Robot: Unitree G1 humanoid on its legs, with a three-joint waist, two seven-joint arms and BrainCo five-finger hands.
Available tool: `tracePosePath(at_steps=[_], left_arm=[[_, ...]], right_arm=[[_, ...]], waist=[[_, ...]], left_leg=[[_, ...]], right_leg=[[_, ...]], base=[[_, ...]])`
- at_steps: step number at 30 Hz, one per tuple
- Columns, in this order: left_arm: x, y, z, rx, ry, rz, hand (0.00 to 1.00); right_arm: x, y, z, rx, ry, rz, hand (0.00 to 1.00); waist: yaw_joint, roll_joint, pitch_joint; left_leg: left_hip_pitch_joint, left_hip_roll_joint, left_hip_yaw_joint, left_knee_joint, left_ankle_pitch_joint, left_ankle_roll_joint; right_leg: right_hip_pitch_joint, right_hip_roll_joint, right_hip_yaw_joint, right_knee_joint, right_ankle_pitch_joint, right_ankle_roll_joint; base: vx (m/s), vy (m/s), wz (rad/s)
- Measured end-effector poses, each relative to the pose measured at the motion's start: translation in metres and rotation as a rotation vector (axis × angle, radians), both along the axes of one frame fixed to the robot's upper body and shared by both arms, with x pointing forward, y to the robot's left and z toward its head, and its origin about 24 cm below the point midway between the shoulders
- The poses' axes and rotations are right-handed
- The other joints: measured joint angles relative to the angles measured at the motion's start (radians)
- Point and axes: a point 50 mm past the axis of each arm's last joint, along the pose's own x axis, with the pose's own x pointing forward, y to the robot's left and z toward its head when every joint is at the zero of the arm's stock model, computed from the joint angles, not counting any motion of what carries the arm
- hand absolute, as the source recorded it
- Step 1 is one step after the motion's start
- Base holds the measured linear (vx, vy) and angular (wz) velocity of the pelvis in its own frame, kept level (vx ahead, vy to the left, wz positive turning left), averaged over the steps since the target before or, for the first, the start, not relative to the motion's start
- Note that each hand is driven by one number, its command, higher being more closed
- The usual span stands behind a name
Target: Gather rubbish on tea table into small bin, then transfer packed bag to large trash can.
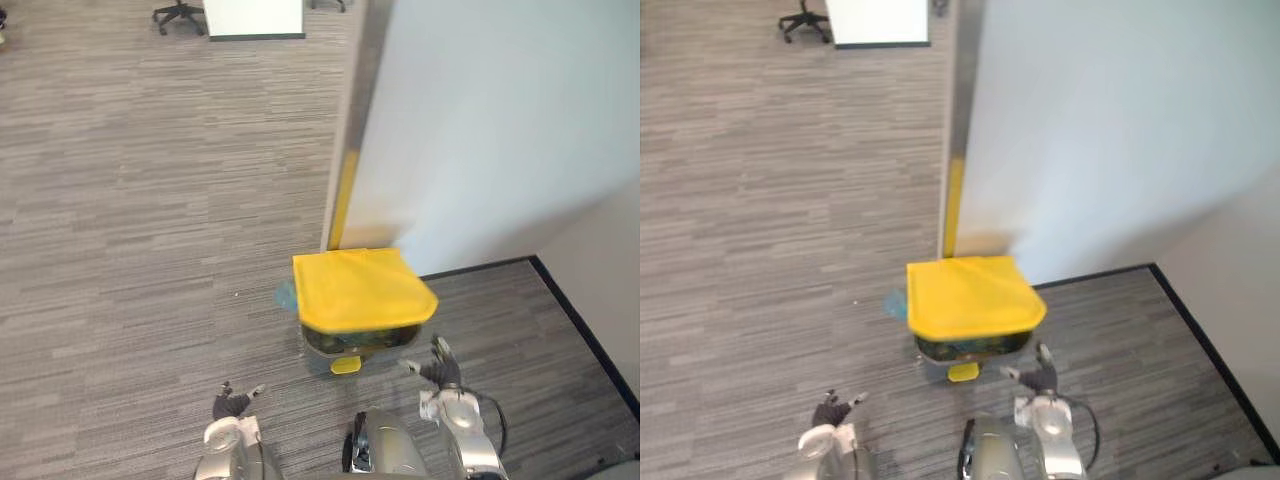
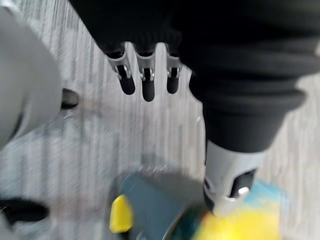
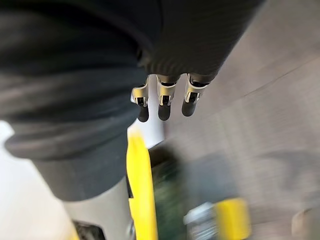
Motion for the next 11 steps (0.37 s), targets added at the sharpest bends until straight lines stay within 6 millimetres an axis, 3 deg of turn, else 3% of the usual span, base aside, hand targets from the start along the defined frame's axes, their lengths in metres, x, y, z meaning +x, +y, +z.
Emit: tracePosePath(at_steps=[2, 3, 8, 11], left_arm=[[-0.004, -0.001, -0.002, 0.0, 0.018, 0.003, 0.0], [-0.008, 0.001, -0.004, 0.001, 0.03, 0.017, 0.0], [-0.018, 0.003, -0.01, -0.008, 0.073, 0.043, 0.0], [-0.022, 0.003, -0.012, -0.01, 0.089, 0.053, 0.0]], right_arm=[[-0.017, 0.002, -0.013, 0.012, 0.094, -0.019, 0.0], [-0.022, 0.0, -0.015, 0.014, 0.117, -0.038, 0.0], [-0.021, -0.001, -0.019, 0.019, 0.137, -0.053, 0.0], [-0.026, -0.003, -0.022, 0.028, 0.161, -0.091, 0.0]], waist=[[0.009, 0.034, -0.02], [0.007, 0.041, -0.028], [0.011, 0.052, -0.037], [0.011, 0.057, -0.04]], left_leg=[[0.01, 0.02, 0.0, -0.03, 0.011, 0.009], [0.025, 0.006, -0.004, -0.065, 0.031, 0.037], [0.06, -0.023, -0.014, -0.159, 0.083, 0.053], [0.062, -0.053, -0.028, -0.185, 0.098, 0.035]], right_leg=[[0.031, 0.042, 0.001, -0.087, 0.045, -0.024], [0.042, 0.049, 0.001, -0.113, 0.06, -0.019], [0.065, 0.043, -0.004, -0.173, 0.092, -0.002], [0.078, 0.019, -0.009, -0.195, 0.111, 0.014]], base=[[-0.04, -0.074, -0.35], [-0.06, -0.039, -0.15], [-0.05, 0.01, 0.09], [-0.02, 0.105, 0.18]])
